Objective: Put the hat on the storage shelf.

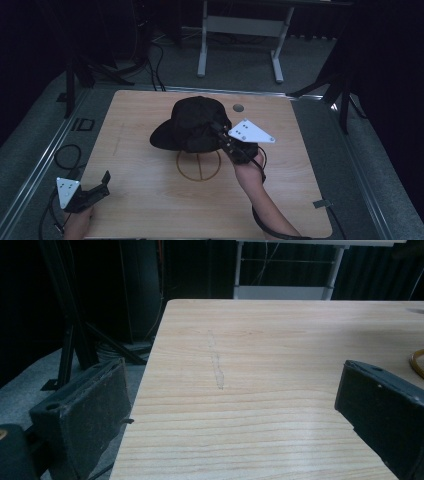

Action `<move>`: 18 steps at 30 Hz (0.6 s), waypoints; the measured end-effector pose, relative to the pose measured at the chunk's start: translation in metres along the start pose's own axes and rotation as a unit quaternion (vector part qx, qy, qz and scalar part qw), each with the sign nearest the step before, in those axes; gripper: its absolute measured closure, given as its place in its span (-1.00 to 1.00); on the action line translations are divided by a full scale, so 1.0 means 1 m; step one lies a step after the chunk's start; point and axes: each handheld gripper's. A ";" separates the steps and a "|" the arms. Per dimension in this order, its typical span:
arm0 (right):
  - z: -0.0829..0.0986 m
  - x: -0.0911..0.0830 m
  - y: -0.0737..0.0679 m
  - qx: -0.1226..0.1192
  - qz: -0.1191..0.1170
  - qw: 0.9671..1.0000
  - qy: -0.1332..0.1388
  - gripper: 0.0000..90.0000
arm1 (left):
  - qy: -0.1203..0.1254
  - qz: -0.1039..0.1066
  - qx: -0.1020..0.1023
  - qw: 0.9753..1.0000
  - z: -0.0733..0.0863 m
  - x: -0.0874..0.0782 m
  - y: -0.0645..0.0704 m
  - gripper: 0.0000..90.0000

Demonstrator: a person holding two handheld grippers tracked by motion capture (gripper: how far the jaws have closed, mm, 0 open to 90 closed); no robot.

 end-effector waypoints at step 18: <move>0.036 -0.012 0.001 0.007 -0.014 1.000 -0.017 1.00 | 0.000 -0.001 -0.001 1.000 0.000 0.000 0.000 -0.96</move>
Point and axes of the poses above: each handheld gripper's, and its own axes: x roughly forward along the jaws, z roughly out of its underside, y roughly to its right, and after that the axes turned 7 degrees about y, right-handed
